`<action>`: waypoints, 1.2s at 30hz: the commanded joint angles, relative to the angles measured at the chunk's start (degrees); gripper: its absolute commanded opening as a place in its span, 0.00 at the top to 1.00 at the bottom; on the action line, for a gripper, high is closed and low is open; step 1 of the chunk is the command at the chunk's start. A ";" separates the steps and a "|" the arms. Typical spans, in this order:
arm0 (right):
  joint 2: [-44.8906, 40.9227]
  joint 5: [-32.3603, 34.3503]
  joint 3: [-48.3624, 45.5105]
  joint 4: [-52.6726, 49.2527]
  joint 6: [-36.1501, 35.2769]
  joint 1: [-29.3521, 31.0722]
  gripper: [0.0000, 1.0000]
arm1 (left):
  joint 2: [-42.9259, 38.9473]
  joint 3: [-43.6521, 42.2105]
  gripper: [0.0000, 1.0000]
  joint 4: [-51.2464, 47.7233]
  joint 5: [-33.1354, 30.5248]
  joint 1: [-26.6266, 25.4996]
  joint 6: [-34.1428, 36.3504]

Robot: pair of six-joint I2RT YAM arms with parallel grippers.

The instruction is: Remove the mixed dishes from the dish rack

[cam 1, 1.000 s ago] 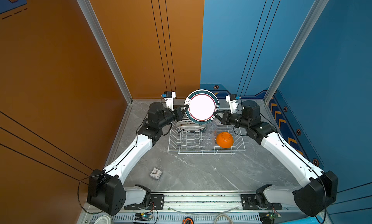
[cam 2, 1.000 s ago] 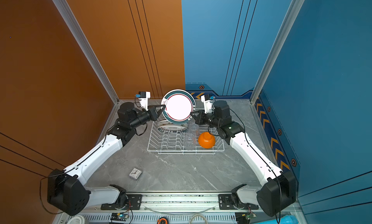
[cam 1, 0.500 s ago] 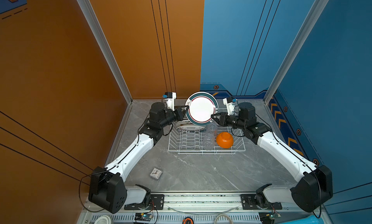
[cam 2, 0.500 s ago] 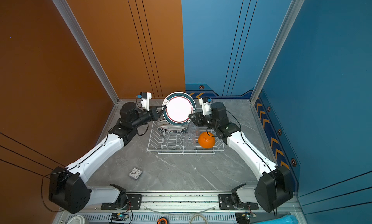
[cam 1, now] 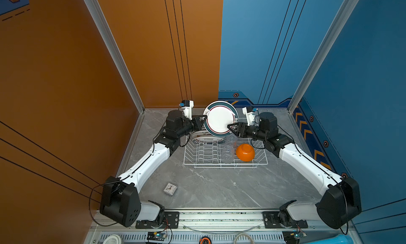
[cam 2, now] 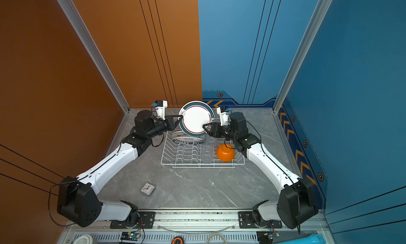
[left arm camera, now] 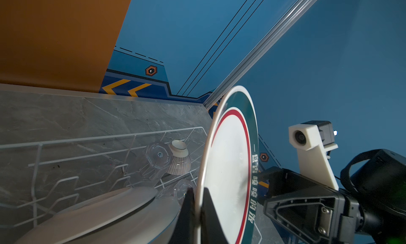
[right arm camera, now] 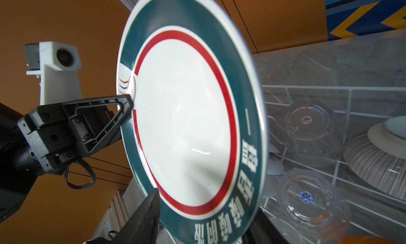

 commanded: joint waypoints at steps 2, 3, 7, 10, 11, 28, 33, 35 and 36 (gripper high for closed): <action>-0.99 -3.33 -0.53 4.66 -0.75 0.19 0.36 | 1.51 1.69 1.00 -2.42 -4.44 0.57 0.05; -0.95 -3.25 -0.63 4.66 -0.79 0.18 0.34 | 1.61 1.88 1.00 -2.37 -4.36 0.73 -0.27; -0.95 -2.86 -0.74 4.49 -1.14 0.18 0.32 | 1.99 2.68 1.00 -2.28 -4.34 1.04 -0.58; -0.68 -1.83 -0.38 3.40 -1.71 0.12 0.27 | 2.27 2.95 1.00 -2.27 -4.80 1.17 -1.33; -0.63 -1.46 -0.25 2.81 -1.97 0.10 0.27 | 2.30 2.98 1.00 -2.20 -4.83 1.35 -1.70; -4.32 5.39 -2.25 -2.70 -7.18 0.18 0.16 | 1.40 2.95 1.00 -0.37 -4.45 4.72 -5.32; -5.37 6.66 -3.54 -3.01 -7.99 0.09 0.09 | 0.98 3.24 1.00 -0.35 -4.64 5.58 -5.66; -5.36 6.84 -3.73 -3.12 -8.23 0.11 0.07 | 0.85 3.31 1.00 -0.63 -4.63 6.03 -5.84; -5.35 6.95 -3.79 -3.13 -8.26 0.09 0.05 | 0.77 3.27 1.00 -0.78 -4.65 6.21 -5.93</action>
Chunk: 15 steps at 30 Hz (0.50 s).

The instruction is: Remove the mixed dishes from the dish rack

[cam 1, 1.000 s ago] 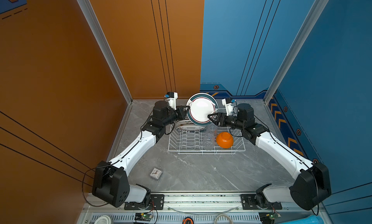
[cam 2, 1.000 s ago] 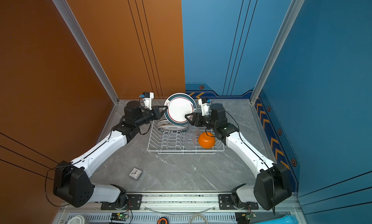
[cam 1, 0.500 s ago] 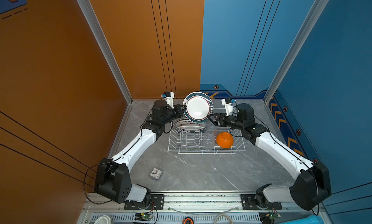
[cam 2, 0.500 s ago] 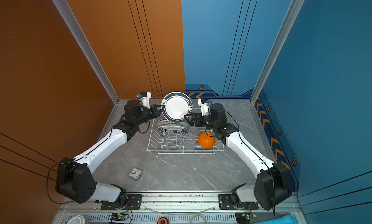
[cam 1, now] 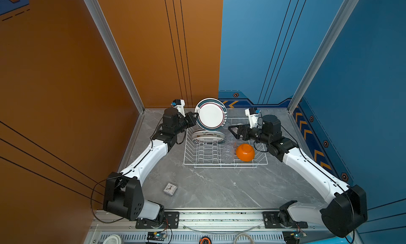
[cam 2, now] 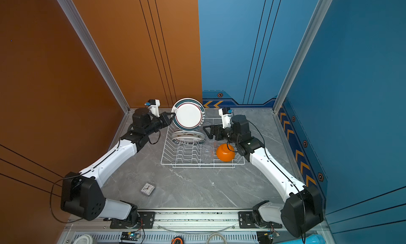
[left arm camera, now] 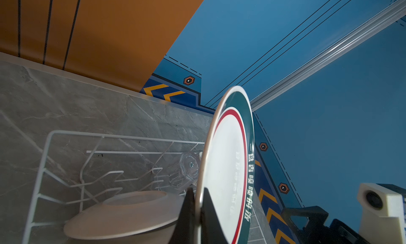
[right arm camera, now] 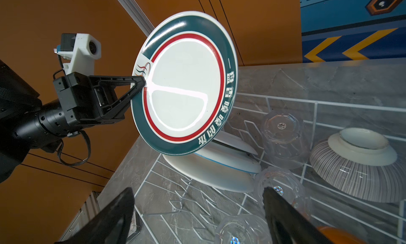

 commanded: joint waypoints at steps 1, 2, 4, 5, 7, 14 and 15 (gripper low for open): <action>-0.84 1.85 -1.18 -1.32 -1.40 0.16 0.00 | -2.14 1.87 1.00 1.19 -0.40 0.95 -1.09; -0.80 1.90 -1.22 -1.18 -1.40 0.14 0.00 | -2.26 1.73 1.00 1.24 -0.42 1.34 -1.47; -0.68 1.77 -1.49 -0.58 -1.31 0.14 0.00 | -2.60 1.30 1.00 1.86 -0.40 2.08 -2.49; -0.71 1.70 -1.51 -0.32 -1.23 0.14 0.00 | -2.84 1.01 1.00 2.44 -0.36 2.34 -2.97; -0.56 1.51 -1.53 -0.18 -1.05 0.15 0.00 | -3.39 0.39 1.00 3.07 -0.23 3.25 -3.90; -1.37 2.56 -1.54 -2.13 -2.15 0.18 0.00 | -7.68 -3.91 1.00 2.53 -1.88 9.61 -7.59; -1.57 2.62 -1.60 -2.60 -2.35 0.15 0.00 | -8.67 -4.83 1.00 2.47 -2.72 11.03 -7.80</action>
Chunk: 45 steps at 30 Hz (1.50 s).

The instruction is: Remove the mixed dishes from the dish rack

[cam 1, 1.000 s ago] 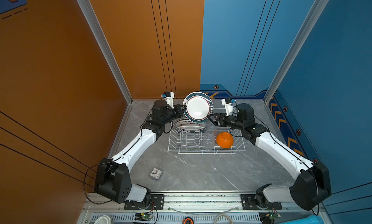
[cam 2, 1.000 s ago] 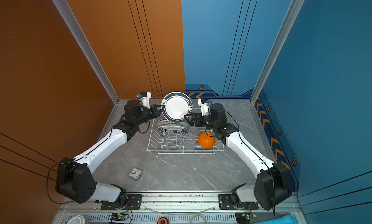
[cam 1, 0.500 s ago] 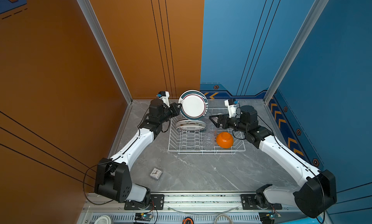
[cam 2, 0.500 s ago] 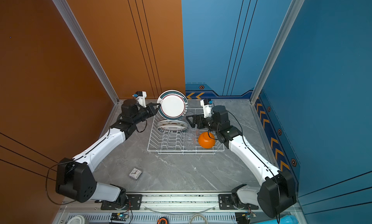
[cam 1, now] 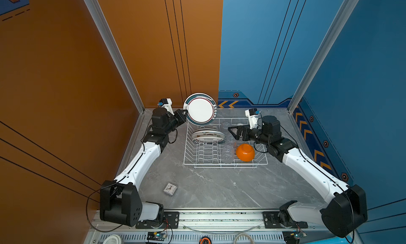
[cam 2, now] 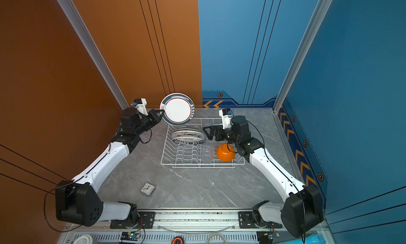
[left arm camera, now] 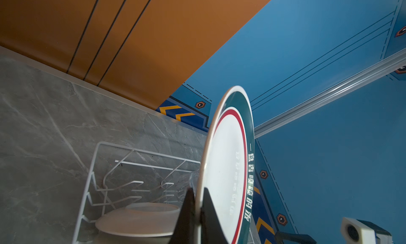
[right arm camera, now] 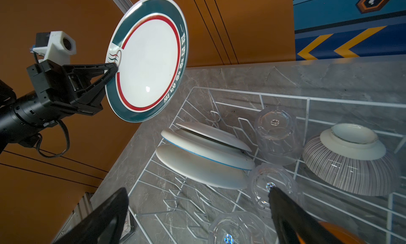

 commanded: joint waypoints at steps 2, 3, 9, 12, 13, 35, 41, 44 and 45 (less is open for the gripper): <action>-2.10 1.34 -1.29 -2.81 -1.97 0.19 0.00 | -5.35 -5.30 1.00 0.52 -4.22 5.39 -2.58; -2.46 1.34 -1.47 -3.14 -1.97 0.17 0.00 | -6.41 -6.61 1.00 -0.58 -5.41 6.89 -2.67; -4.12 1.34 -2.63 -3.87 -2.58 0.14 0.00 | -11.34 -14.15 1.00 -4.30 -10.44 14.47 -2.43; -3.74 1.10 -2.73 -4.77 -3.07 0.14 0.00 | -12.18 -17.18 1.00 -4.92 -11.10 17.78 -3.09; -3.49 0.76 -2.69 -5.29 -3.15 0.16 0.00 | -12.57 -18.34 1.00 -4.91 -11.47 18.76 -3.36; -4.64 7.00 -7.36 -11.84 -7.51 3.74 0.00 | -5.70 -30.90 1.00 -1.22 -11.19 22.36 -2.69; -3.04 9.04 -7.37 -11.86 -7.64 4.52 0.00 | -2.06 -31.26 1.00 -0.59 -9.96 22.35 -2.34; -1.60 9.16 -6.70 -11.85 -7.94 5.05 0.00 | -0.23 -31.50 1.00 0.58 -8.75 22.34 -2.76; -1.14 9.20 -6.43 -11.86 -8.03 5.30 0.00 | 0.53 -31.41 1.00 0.90 -8.25 22.34 -2.77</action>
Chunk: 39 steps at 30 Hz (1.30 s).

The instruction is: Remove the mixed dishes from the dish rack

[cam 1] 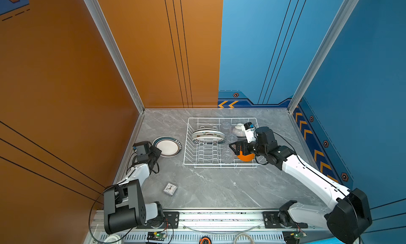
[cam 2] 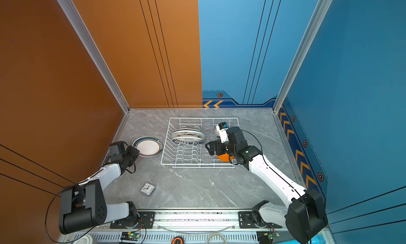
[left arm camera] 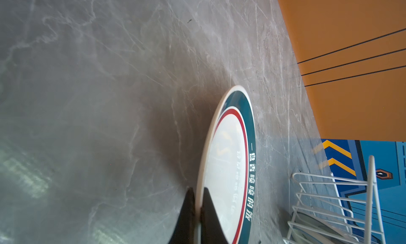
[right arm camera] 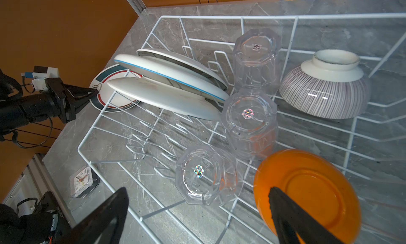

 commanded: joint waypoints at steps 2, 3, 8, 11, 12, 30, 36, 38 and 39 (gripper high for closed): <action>2.23 1.89 1.08 -0.96 -1.09 1.27 0.00 | 2.99 -0.39 1.00 2.38 2.71 0.49 0.73; 2.47 2.08 1.23 -0.95 -1.04 1.59 0.00 | 3.69 -0.44 1.00 2.40 3.00 0.46 0.80; 3.00 3.04 1.54 -0.86 -1.00 2.75 0.00 | 6.06 -0.88 0.81 2.71 3.45 0.54 1.06; 3.05 3.08 1.38 -0.92 -1.17 3.28 0.00 | 6.82 -0.97 0.55 2.67 3.41 0.59 1.33; 2.99 3.28 1.37 -1.08 -1.31 3.47 0.00 | 7.06 -0.97 0.48 2.71 3.39 0.63 1.33; -5.14 11.63 -6.51 3.15 -4.38 4.72 0.00 | -5.30 -5.27 0.02 -2.11 -4.55 -6.98 4.49; -5.28 14.27 -10.02 10.05 -4.92 1.68 0.00 | -13.80 -2.49 0.02 -7.62 -21.71 -17.62 10.27; -4.12 14.03 -10.86 12.88 -4.44 0.17 0.00 | -14.53 -1.97 0.02 -6.84 -26.48 -20.74 11.53; -3.56 14.11 -11.21 14.12 -4.32 -0.40 0.00 | -14.31 -1.65 0.02 -6.28 -27.73 -22.00 11.86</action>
